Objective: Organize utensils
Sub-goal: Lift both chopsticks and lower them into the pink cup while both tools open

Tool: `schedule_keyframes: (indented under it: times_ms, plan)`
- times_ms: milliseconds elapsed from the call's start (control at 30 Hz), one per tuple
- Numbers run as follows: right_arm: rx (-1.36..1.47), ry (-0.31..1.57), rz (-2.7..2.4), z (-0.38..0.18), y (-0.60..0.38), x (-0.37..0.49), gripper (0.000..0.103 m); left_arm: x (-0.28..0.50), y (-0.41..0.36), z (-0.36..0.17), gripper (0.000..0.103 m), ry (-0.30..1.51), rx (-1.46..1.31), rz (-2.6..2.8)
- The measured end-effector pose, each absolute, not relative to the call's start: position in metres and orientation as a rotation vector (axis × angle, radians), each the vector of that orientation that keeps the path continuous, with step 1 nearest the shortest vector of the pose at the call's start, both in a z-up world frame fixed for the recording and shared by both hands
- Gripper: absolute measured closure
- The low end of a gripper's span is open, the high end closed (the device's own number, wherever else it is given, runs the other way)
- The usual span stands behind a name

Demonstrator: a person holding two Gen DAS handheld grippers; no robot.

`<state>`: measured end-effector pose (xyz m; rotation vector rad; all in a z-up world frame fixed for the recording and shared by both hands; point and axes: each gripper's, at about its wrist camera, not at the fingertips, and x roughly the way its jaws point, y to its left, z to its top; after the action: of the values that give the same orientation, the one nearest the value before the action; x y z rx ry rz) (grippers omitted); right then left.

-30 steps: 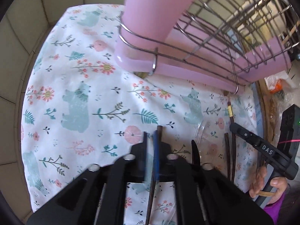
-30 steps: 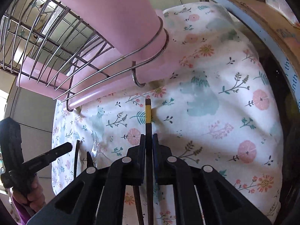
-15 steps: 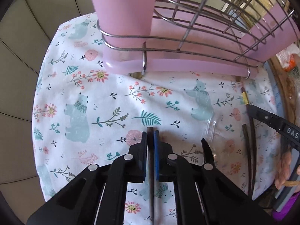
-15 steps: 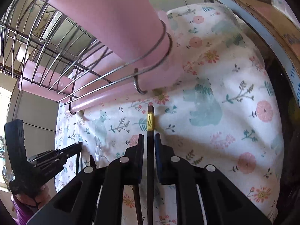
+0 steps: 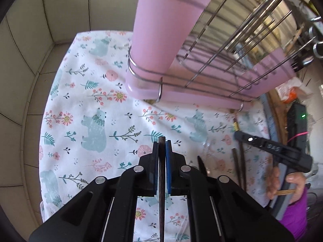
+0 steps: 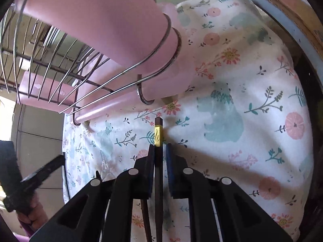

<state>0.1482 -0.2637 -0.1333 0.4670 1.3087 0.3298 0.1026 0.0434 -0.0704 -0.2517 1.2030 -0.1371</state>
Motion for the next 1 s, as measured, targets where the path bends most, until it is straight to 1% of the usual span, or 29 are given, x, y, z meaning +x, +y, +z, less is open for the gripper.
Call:
schedule_keyframes:
  times_ms: [100,200,667,1000]
  plan:
    - [0.465,1.276,0.328,-0.127,-0.258,0.141,0.096,0.099,0.042,-0.056,0.097,1.157,-0.255,-0.142]
    - [0.464,1.203,0.339,-0.108,-0.263,0.129,0.096,0.091,0.046,-0.045,0.097,1.103,-0.251,-0.142]
    - [0.363,0.740,0.354,0.030,-0.276,0.068,0.096,0.058,0.063,0.043,0.097,0.755,-0.342,-0.138]
    - [0.299,0.401,0.343,0.125,-0.280,0.058,0.096,0.056,0.075,0.104,0.097,0.471,-0.393,-0.109]
